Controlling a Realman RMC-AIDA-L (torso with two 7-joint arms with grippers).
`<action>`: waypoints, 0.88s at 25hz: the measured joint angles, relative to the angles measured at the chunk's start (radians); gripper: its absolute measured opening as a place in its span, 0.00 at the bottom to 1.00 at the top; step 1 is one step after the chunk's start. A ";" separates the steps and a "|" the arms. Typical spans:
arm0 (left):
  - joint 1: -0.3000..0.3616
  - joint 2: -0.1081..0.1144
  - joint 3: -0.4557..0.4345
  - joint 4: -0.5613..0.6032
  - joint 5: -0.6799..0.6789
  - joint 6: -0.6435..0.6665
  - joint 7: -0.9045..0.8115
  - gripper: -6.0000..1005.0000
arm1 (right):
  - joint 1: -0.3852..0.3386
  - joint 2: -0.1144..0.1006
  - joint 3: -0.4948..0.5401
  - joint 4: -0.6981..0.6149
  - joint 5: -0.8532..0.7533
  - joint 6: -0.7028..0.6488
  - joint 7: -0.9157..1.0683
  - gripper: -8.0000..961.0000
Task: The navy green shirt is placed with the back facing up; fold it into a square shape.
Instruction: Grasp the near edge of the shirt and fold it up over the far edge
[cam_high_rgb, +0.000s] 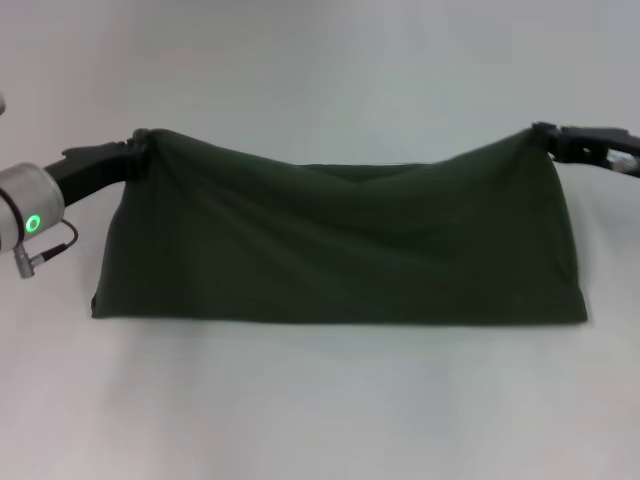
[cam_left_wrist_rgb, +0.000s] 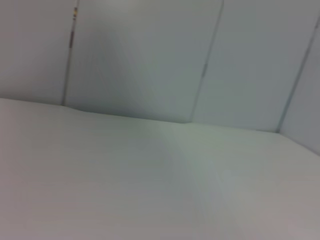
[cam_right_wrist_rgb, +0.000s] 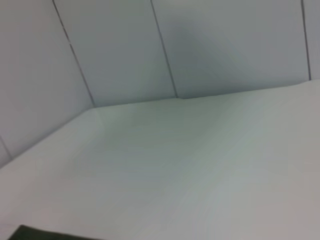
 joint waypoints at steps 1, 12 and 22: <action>-0.009 -0.002 0.005 0.000 0.000 -0.035 0.001 0.07 | 0.026 0.003 -0.026 0.005 0.002 0.056 0.002 0.02; -0.060 -0.009 0.019 -0.026 -0.082 -0.174 0.071 0.07 | 0.080 0.025 -0.045 0.036 0.016 0.217 0.004 0.02; -0.085 -0.021 0.030 -0.146 -0.339 -0.277 0.343 0.07 | 0.082 0.052 -0.047 0.057 0.049 0.341 -0.010 0.02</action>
